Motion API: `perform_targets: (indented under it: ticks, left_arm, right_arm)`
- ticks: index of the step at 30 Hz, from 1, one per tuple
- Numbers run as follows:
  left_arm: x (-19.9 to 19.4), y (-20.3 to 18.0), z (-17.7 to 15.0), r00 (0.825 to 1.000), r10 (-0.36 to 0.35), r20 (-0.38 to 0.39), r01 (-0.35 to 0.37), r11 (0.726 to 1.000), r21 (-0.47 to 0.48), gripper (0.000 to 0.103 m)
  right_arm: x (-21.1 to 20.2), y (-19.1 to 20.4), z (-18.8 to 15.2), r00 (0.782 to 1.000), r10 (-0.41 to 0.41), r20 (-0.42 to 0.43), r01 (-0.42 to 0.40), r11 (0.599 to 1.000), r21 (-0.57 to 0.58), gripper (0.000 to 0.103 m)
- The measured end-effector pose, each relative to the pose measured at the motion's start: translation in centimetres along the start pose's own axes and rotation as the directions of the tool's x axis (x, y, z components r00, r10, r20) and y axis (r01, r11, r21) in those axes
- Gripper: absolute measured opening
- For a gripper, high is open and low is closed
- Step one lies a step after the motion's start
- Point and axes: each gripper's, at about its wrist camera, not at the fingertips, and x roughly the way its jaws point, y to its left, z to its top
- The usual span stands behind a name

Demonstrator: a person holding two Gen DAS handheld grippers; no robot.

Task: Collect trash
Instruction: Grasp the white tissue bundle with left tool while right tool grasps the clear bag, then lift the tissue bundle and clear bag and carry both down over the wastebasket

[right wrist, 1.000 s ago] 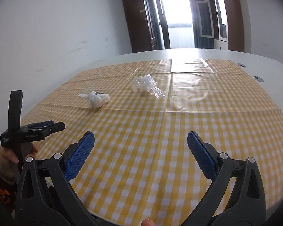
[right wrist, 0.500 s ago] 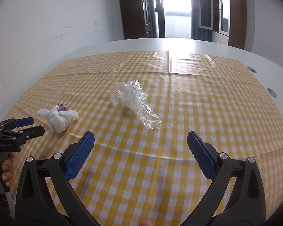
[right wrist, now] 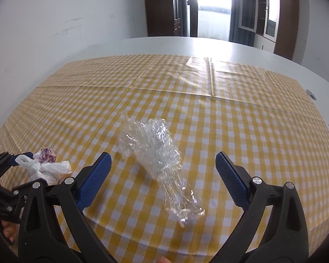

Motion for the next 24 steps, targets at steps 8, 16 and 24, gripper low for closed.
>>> perform_targets:
  ticks: [8,16,24]
  left_arm:
    - [0.8,1.0,0.0,1.000,-0.013,-0.022,0.012,0.997,-0.070,0.081]
    - [1.0,0.6,-0.4,0.999,-0.031,-0.014,0.030,0.999,-0.041,0.057]
    - [-0.9,1.1,-0.7,0.992,-0.107,0.072,0.111,0.992,-0.060,0.055]
  right_arm:
    - [2.9,-1.7,0.1,0.995,0.076,-0.067,-0.071,0.995,0.073,0.067]
    - [3.1,-1.1,-0.5,0.990,0.109,-0.090,-0.106,0.993,0.045,0.040]
    - [0.8,0.0,-1.5,0.997,0.046,-0.059,-0.046,0.999,0.014,0.031]
